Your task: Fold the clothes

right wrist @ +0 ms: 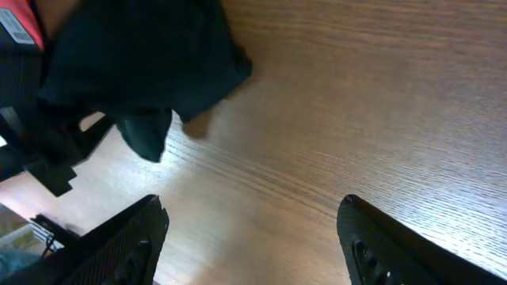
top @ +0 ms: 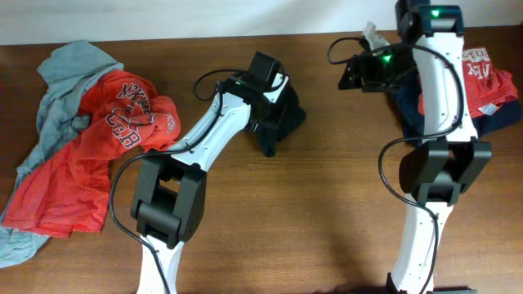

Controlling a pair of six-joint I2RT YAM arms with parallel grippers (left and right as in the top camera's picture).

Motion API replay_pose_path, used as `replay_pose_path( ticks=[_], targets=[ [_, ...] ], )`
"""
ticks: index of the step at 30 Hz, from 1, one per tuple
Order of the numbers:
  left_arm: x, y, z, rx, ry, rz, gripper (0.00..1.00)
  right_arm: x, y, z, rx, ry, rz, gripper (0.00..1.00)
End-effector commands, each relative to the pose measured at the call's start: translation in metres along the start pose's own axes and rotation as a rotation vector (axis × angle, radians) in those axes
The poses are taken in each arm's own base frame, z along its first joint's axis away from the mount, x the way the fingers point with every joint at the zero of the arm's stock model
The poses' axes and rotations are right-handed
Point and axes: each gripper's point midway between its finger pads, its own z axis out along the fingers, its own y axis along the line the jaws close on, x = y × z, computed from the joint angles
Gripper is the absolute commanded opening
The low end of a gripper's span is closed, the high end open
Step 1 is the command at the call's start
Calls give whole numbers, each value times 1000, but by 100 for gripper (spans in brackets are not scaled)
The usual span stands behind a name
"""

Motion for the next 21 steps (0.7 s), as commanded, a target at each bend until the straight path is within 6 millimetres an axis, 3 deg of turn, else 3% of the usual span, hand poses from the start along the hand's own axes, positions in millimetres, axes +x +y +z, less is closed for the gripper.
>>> replay_pose_path(
  ticks=[1, 3, 8, 14, 17, 21],
  targets=[
    [-5, -12, 2, 6, -22, 17, 63, -5, 6, -2, -36, -18, -17, 73],
    [-8, -24, 2, 18, -36, 38, 99, -5, 3, -4, -37, -23, -10, 73],
    [-13, -49, 3, 40, -61, 83, 99, -7, -4, -12, -71, -47, 18, 73],
    [-28, -64, 0, 125, -121, 92, 99, -12, -19, -34, -106, -109, 55, 73],
    [-41, -75, -10, 233, -164, 92, 99, -14, -27, -48, -107, -149, 70, 73],
    [-63, -75, -29, 312, -223, 86, 99, -14, -39, -59, -100, -173, 90, 73]
  ],
)
